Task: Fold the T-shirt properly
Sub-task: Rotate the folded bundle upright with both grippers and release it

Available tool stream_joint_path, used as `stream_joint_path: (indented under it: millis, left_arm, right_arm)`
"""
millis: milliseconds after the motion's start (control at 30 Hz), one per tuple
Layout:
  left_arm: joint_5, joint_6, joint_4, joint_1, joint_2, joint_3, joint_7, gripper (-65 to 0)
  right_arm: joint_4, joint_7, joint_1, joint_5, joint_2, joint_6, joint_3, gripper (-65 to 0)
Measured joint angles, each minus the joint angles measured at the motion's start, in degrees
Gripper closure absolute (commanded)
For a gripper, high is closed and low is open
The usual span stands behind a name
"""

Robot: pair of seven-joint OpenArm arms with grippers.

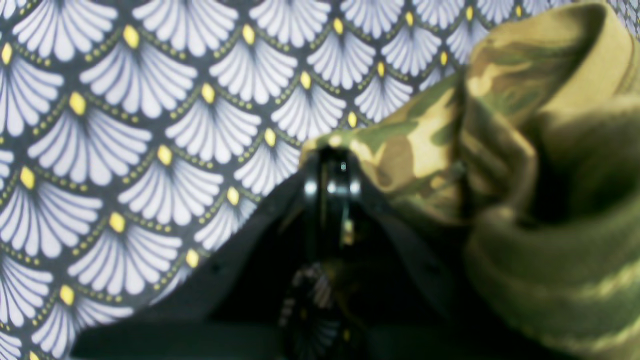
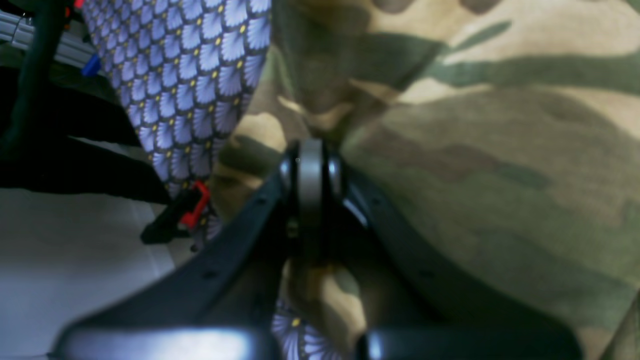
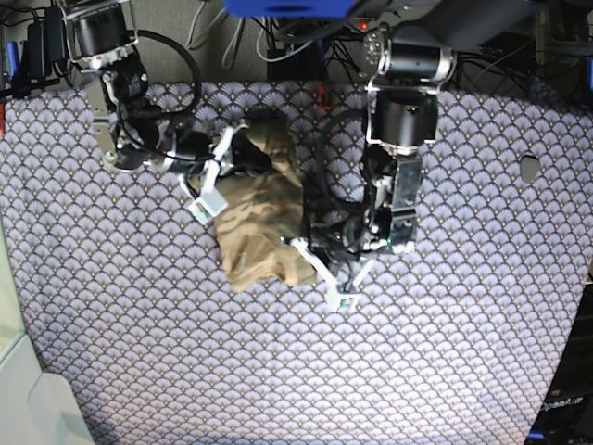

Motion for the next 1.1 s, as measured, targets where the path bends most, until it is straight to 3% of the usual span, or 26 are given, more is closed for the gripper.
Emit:
stream_joint_path:
  millis: [267, 500, 800, 933, 1100]
  left_arm:
    - [0.0, 0.3, -0.2, -0.2, -0.1, 1.7, -1.4, -0.3]
    - [-5.4, 1.5, -0.9, -1.2, -0.3, 6.3, -0.3, -0.3]
    - [-6.3, 1.3, -4.5, -4.6, -0.3, 6.4, -3.0, -0.3]
    - [-6.2, 1.4, -5.9, -4.6, -0.2, 6.4, -3.8, -0.3]
    - [-5.9, 1.5, 1.0, -4.2, -0.3, 6.3, 2.4, -0.3]
  right_arm:
    - [10.6, -7.0, -0.4, -1.9, 1.0, -0.1, 0.5, 0.0]
    - [18.3, -9.6, -0.4, -1.7, 4.2, 0.0, 2.3, 0.0]
    - [19.5, -9.9, -5.4, -1.9, 6.4, 0.0, 16.0, 0.0]
    - [19.5, -9.6, -7.6, -1.6, 7.1, 0.0, 17.7, 0.0]
    - [20.4, -9.7, -10.0, -1.8, 8.2, 0.0, 17.9, 0.0]
